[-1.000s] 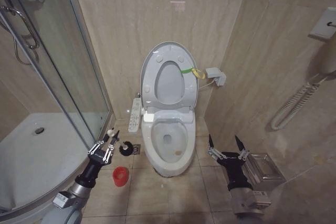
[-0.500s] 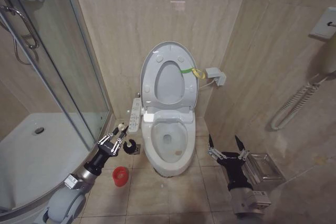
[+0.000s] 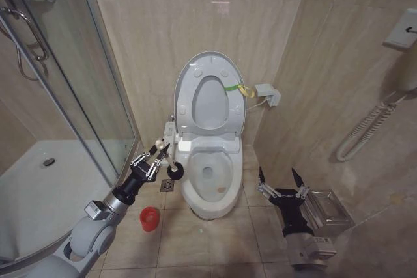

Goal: Open the toilet lid, clean the toilet bowl with a toilet brush, close the toilet lid, and flush.

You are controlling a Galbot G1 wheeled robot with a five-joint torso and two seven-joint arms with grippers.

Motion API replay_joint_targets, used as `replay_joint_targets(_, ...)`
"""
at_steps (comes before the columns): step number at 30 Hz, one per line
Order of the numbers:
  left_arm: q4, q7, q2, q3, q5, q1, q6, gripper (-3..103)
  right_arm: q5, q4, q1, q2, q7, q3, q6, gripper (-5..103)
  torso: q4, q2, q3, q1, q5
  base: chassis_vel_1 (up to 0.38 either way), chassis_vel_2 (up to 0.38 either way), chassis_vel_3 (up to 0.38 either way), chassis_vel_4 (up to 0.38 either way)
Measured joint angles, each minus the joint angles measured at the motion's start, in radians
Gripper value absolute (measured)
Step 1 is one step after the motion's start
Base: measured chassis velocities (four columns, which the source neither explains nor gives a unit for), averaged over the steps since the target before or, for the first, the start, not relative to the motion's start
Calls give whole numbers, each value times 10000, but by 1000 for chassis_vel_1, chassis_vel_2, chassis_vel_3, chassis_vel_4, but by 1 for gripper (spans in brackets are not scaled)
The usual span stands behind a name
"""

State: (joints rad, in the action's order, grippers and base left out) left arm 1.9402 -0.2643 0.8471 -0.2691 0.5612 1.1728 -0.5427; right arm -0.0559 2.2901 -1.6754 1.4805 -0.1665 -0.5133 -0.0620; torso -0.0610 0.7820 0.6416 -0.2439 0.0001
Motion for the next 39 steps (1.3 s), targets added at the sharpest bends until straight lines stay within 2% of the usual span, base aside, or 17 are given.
replay_joint_targets(5,-360,-23,11,797,145,-933,3,22,0,0,0,0,0,0,0,100,-2,0,0,0,0,0,0,0,0)
replay_joint_targets(13,-1442,-188,305,2777,623,-2751,-120,22,0,0,1,0,0,0,0,100,-3,0,0,2,0,0,0,0,0)
replay_joint_targets(18,-2200,-330,579,3371,796,-3436,-276,22,0,0,0,0,0,0,0,100,-3,0,1,1,-1,0,0,0,0)
replay_joint_targets(23,-3557,-608,1174,4205,1018,-4426,-599,22,0,0,0,-1,0,0,0,100,-3,-1,1,0,-1,0,0,0,0)
replay_joint_targets(28,-4152,-692,1486,4671,1104,-4899,-726,22,0,0,0,0,0,0,0,100,-3,-1,1,1,0,0,0,0,0)
replay_joint_targets(31,-5080,-767,2014,5503,1137,-5539,-870,22,0,0,0,0,0,0,0,100,-3,-1,1,1,1,0,0,0,0)
replay_joint_targets(39,-5997,-755,2787,6384,1086,-5876,-921,22,0,0,0,0,0,0,0,100,-4,-1,0,1,-1,0,0,0,0)
